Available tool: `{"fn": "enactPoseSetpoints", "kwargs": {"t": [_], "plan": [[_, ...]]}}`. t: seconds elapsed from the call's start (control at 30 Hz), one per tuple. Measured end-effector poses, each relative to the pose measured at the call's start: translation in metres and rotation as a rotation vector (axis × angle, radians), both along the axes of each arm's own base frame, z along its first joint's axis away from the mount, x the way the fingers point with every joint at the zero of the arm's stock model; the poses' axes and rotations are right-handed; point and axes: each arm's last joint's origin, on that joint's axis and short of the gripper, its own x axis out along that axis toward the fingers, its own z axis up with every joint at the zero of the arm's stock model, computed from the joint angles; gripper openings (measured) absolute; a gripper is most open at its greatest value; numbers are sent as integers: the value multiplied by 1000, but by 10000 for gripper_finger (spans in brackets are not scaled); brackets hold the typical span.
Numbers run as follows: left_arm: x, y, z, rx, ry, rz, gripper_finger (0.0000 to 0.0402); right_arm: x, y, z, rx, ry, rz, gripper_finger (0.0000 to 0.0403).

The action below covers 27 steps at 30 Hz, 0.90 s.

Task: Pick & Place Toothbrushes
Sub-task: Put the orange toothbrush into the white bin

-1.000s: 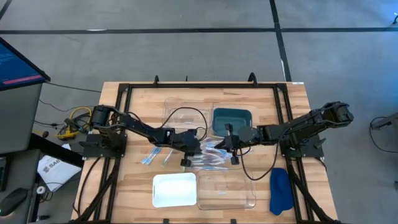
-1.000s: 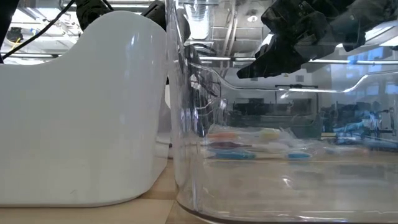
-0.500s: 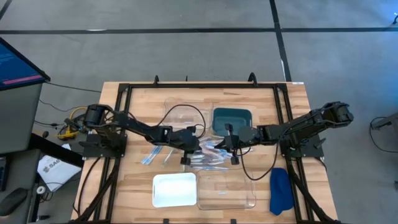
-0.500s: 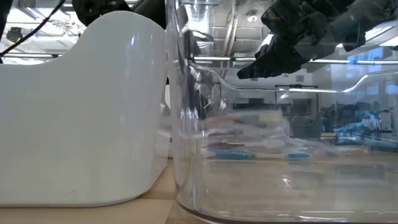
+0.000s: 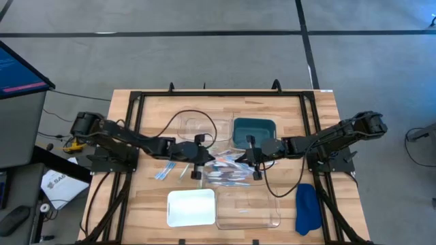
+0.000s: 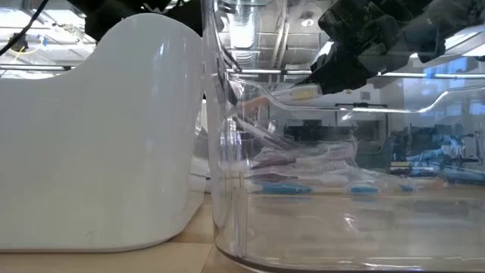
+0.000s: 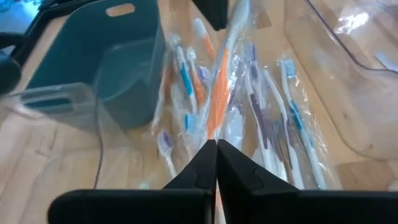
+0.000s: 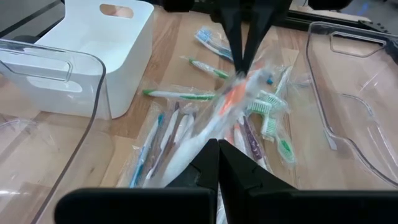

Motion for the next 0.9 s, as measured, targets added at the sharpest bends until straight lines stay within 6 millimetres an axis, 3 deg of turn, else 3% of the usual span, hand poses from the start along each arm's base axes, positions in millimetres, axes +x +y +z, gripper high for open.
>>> {"fn": "enactPoseSetpoints", "kwargs": {"t": [0.47, 0.63, 0.9], "plan": [[-4, 1, 1, 3, -9, 29, 1, 0, 0, 0, -7, -3, 4, 0], [-6, -2, -3, -77, 38, -51, 1, 0, 0, 0, -7, -3, 4, 0], [-7, 10, -5, -106, 44, 134, 35, 0, 0, 0, -7, -3, 4, 0]]}}
